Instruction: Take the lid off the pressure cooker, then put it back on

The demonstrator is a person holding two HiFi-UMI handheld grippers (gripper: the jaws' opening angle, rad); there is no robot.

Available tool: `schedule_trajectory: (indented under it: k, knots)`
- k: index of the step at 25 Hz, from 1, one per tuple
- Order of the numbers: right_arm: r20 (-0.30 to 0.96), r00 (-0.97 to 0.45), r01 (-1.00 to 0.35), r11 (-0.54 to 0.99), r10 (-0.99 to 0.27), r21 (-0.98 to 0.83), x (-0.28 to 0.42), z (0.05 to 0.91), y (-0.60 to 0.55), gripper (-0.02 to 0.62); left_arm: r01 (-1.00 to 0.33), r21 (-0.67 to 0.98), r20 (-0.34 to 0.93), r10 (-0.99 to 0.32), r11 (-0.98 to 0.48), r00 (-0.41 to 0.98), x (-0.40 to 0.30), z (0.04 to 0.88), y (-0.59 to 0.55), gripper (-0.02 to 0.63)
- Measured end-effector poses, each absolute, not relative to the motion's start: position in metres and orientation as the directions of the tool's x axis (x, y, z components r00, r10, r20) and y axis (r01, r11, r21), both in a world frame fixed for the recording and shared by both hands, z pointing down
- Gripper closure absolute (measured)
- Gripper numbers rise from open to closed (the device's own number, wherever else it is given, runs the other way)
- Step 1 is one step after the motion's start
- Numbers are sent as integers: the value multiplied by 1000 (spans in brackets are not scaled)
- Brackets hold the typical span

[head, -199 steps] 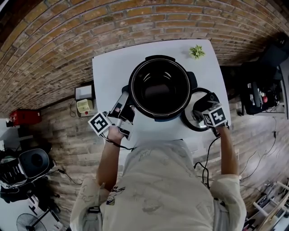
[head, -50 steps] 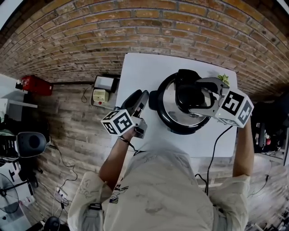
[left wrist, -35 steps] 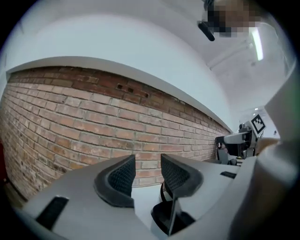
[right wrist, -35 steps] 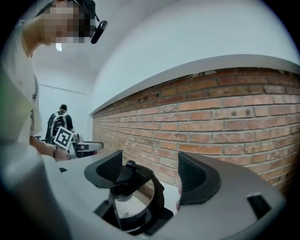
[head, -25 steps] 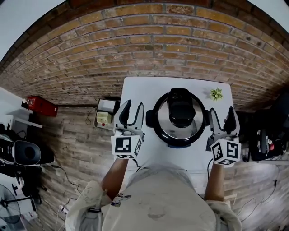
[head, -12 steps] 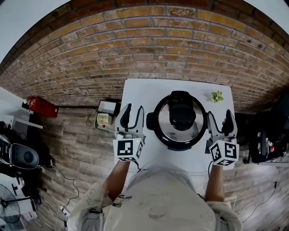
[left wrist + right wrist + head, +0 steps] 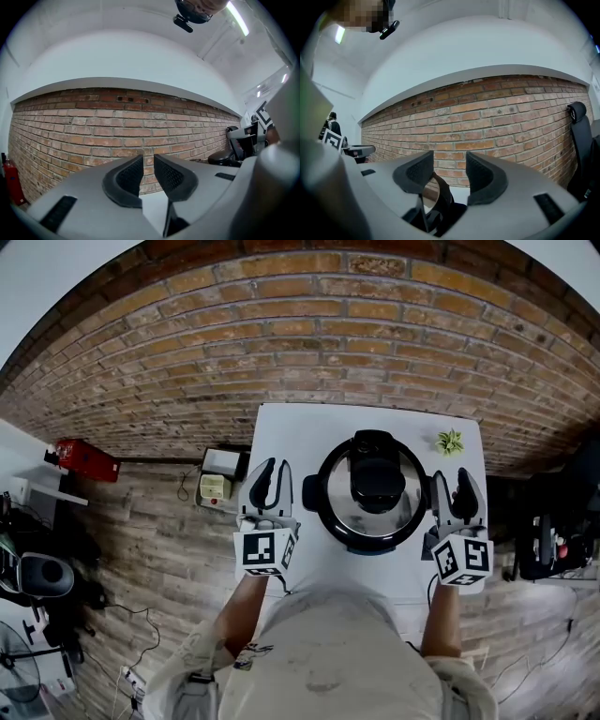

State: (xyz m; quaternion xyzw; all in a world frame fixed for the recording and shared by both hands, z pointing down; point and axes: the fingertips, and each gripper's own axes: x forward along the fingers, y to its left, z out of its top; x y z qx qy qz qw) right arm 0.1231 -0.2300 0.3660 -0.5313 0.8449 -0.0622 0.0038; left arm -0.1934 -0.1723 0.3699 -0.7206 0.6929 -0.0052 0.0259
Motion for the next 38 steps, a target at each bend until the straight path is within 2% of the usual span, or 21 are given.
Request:
schedule_trajectory:
  k: [7,8,11,38]
  knots:
    - [41,-399,-915,395,-916,-84,124,358,-234,570,-999,-33,-16,-999,-38,39,-196,373,-172,591]
    - [44,-393,-918,388,-919,-85,124,359,-235,578,-999,-13,-16,-999,-48,48,-196,374,-172,591]
    - [55,-385,-921,381,-921,-80,123,360,-236,578,-998,38,-19,-999,-48,47,-199,376,-170,591]
    - [112,-421,-906,422,-900,-17,108,366,-234,577,-998,-26,-5,-998,-63,63,-190,379,-169,591]
